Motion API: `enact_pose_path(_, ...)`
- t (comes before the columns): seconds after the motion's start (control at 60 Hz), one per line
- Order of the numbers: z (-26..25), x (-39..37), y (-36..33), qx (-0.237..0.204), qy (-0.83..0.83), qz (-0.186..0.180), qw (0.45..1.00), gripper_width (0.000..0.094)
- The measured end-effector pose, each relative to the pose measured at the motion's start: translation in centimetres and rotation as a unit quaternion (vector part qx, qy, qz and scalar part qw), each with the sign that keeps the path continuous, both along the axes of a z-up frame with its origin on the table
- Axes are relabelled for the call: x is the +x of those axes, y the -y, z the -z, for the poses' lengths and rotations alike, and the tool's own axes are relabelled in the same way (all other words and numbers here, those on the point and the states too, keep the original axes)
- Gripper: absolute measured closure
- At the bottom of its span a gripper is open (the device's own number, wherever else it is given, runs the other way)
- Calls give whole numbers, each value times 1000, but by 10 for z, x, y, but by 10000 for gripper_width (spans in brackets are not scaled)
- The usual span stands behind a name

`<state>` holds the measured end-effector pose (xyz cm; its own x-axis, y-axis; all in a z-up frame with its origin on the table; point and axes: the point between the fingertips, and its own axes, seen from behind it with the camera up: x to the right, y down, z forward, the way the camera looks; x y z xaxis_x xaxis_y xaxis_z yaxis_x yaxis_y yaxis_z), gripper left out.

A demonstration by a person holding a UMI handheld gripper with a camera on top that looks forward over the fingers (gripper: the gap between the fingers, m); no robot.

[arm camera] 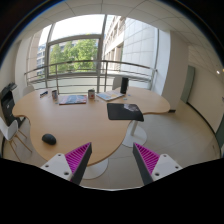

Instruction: Arrange mouse

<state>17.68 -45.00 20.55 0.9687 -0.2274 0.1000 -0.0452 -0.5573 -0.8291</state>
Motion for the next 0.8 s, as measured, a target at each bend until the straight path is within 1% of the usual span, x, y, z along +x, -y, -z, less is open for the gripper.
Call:
enact_pose_path(0.117, 22, -9, 14, -25, 1, -2, 1000, 94)
enact_pose_path(0.217, 60, -30, 24, -49, -7, -10, 999, 94)
enact_pose_path(0.283, 93, -58, 35, -71, -16, -24, 997, 93)
enact_pose_path(0.3, 103, -59, 29, -77, -19, -30, 996, 91)
enact_pose_path(0.333, 115, -85, 38, -86, -23, -41, 995, 91)
enact_pose_path(0.4, 140, -117, 25, -96, -34, -66, 993, 92)
enact_pose_path(0.467, 158, -157, 10, -96, -41, -91, 990, 85)
enact_pose_path(0.583, 177, -217, -36, -77, -38, -124, 989, 89)
enact_pose_path(0.683, 196, -253, -79, -68, -30, -136, 988, 89)
enact_pose_path(0.8, 213, -282, -123, -71, -28, -140, 987, 88)
